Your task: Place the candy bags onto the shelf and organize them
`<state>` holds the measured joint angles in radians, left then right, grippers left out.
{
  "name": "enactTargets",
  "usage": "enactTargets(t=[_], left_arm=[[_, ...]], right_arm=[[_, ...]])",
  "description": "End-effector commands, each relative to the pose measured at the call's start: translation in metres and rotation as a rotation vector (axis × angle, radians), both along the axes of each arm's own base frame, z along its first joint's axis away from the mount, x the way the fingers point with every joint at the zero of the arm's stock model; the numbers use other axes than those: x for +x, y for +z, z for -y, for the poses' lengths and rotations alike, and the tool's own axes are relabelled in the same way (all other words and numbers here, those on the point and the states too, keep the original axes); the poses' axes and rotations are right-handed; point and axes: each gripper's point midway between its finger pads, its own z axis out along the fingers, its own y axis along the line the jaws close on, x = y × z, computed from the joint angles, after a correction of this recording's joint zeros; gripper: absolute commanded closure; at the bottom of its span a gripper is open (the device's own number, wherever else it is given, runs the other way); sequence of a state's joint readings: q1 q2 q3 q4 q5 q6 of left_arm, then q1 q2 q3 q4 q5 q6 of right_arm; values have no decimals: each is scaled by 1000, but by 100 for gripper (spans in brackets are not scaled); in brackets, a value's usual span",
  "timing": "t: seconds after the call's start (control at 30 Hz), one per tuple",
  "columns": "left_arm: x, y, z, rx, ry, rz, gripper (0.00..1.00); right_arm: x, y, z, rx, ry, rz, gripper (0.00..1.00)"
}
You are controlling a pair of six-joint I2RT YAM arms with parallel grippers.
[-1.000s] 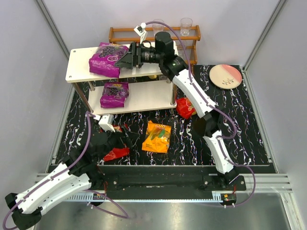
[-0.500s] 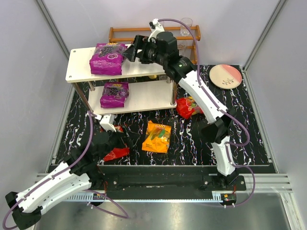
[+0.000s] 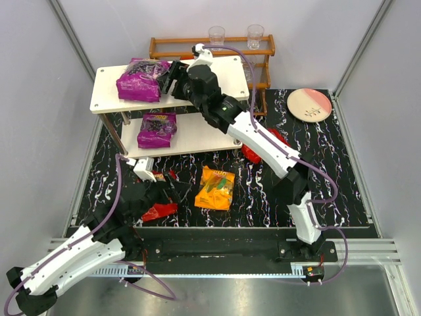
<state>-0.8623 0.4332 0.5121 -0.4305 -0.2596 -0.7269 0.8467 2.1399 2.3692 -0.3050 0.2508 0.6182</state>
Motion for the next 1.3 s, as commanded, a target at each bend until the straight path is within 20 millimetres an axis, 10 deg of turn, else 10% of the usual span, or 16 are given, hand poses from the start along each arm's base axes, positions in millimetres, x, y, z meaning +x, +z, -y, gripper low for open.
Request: enactTargets(t=[0.0,0.2,0.53,0.97,1.27], left_arm=[[1,13,-5,-20,19,35,1],[2,11,-5,-18,19,33,1],[2,18,-3,-22,10,40,1],[2,16,-6,-11,22,34,1],[2,14,-5,-16,23,31,1]], right_arm=[[-6,45,21,58,-34,129,23],[-10,66,62,76,-164,223,22],[24,26,38,-248,-161,175,100],[40,-21,23,-328,-152,139,100],[33,-37,-24,-268,53,174,100]])
